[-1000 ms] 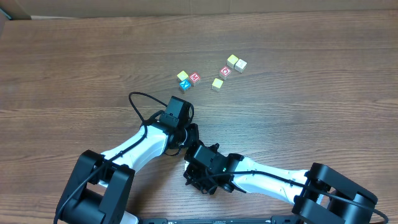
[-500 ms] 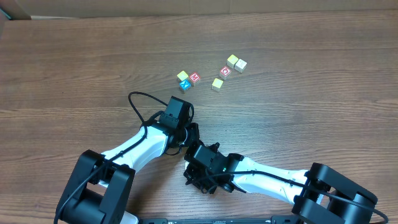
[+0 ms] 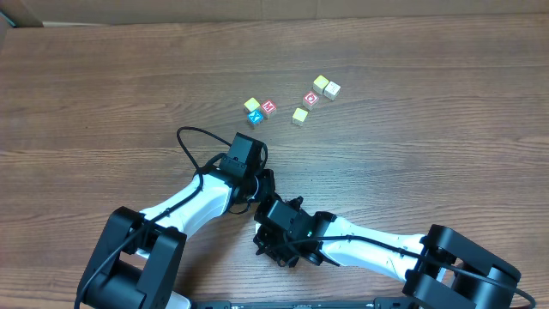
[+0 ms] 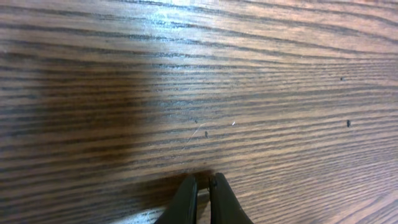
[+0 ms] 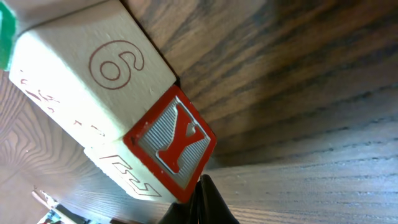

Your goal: Flip 5 blocks

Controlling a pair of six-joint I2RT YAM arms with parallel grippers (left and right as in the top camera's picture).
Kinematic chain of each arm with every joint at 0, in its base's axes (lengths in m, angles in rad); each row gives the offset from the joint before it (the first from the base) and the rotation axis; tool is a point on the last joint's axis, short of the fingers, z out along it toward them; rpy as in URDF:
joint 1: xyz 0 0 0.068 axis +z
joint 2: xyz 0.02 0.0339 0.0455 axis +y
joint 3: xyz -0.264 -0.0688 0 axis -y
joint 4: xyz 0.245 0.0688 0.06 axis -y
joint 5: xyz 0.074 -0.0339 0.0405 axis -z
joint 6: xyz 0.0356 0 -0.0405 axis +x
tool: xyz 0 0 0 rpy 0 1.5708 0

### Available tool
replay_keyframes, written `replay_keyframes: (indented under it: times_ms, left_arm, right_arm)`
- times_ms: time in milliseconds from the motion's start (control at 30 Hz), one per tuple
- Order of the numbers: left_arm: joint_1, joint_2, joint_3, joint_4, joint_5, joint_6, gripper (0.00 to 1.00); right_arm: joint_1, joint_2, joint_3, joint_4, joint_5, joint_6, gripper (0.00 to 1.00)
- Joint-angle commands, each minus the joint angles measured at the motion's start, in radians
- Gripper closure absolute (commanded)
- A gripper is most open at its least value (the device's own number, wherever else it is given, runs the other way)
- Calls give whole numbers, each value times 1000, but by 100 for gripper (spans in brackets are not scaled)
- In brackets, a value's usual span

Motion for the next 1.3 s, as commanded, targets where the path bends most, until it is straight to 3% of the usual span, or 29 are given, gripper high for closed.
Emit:
replay_keyframes:
  times_ms: [0,1267]
  left_arm:
    - [-3,59,-56,-21,-34,-13,95]
    - [-3,59,-56,-23,-43,-13,96]
  right_arm:
    - [-22,9,11,9,110,-2,96]
    - [1,9,11,-30,90,48,96]
